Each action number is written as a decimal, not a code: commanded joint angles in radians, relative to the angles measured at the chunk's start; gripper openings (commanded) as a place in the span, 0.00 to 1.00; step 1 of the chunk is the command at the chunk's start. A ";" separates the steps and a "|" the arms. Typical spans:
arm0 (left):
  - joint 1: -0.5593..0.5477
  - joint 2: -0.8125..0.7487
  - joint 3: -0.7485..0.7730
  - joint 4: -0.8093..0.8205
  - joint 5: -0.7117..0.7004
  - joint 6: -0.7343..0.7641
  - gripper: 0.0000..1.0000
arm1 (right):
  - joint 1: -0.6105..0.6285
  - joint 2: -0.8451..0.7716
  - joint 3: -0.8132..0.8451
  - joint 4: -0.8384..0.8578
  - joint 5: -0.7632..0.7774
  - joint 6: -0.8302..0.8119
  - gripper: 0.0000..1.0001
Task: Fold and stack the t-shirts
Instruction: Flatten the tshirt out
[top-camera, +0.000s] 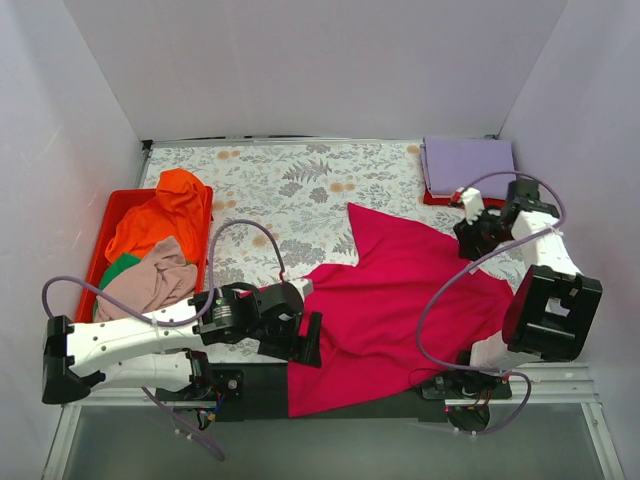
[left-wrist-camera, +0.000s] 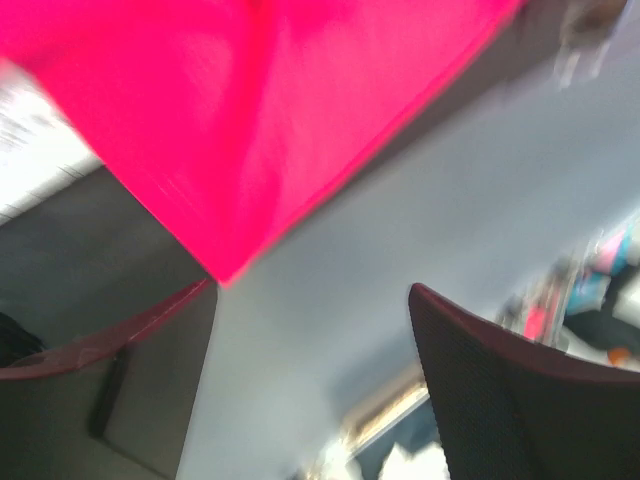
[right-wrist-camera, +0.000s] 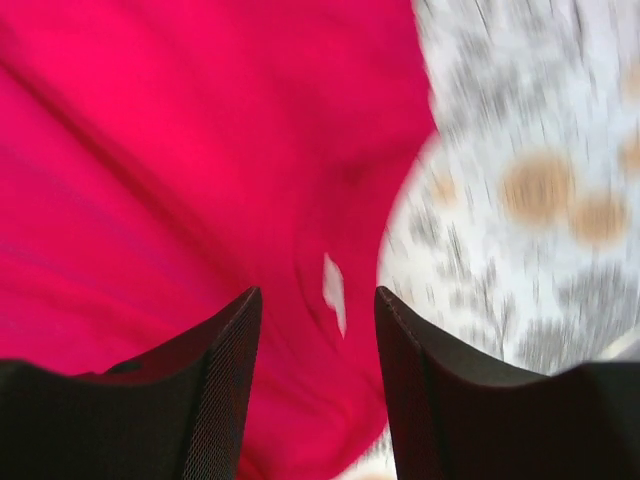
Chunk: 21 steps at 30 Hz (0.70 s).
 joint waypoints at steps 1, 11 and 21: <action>0.062 -0.033 0.073 -0.091 -0.342 0.006 0.82 | 0.201 0.044 0.113 -0.070 -0.162 0.010 0.56; 0.504 0.056 0.107 0.197 -0.240 0.273 0.85 | 0.464 0.610 0.786 -0.057 -0.162 0.338 0.55; 0.587 0.050 0.023 0.227 -0.216 0.252 0.85 | 0.573 0.899 1.144 -0.040 -0.067 0.430 0.50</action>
